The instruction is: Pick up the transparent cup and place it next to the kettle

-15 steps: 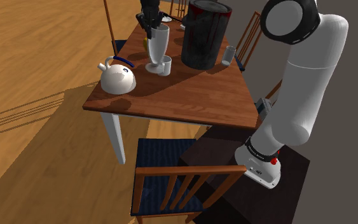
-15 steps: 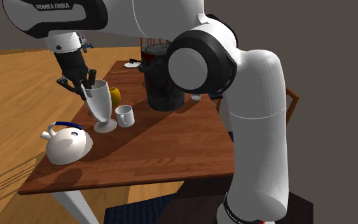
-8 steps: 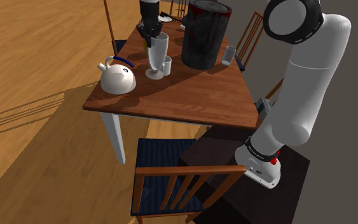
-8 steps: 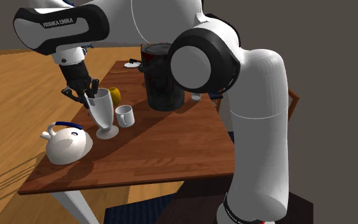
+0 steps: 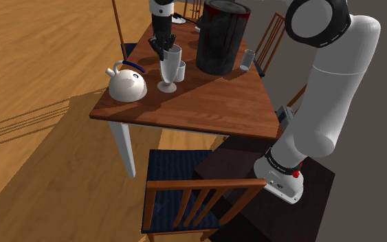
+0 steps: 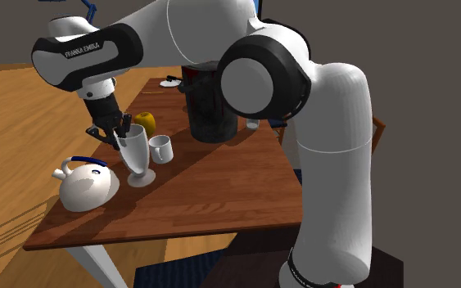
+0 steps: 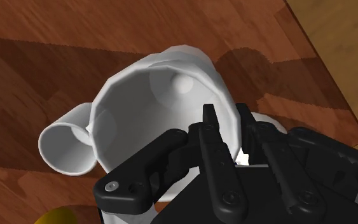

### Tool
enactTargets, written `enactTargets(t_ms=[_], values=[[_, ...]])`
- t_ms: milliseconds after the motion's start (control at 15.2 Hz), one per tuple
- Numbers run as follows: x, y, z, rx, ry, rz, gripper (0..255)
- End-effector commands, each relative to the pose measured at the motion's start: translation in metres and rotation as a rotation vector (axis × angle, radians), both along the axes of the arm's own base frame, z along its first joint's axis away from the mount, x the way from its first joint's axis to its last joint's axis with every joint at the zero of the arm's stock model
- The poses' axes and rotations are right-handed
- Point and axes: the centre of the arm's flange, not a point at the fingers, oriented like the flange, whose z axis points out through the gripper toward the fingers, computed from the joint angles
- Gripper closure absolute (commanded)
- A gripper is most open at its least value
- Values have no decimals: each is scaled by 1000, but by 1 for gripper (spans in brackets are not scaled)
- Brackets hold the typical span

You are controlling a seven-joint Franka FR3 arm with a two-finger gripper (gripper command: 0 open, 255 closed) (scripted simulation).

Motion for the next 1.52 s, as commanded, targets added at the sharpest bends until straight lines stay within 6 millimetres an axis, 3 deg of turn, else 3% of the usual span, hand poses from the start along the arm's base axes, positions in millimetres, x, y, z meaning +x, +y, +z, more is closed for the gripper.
enactTargets(t_ms=[0,660,1188,1254,1452], values=[[0,1,-10,0,-2,0,255],[0,1,-63,0,-2,0,255],[0,1,-65,0,-2,0,255],[0,1,-65,0,-2,0,0],[0,1,-65,0,-2,0,0]])
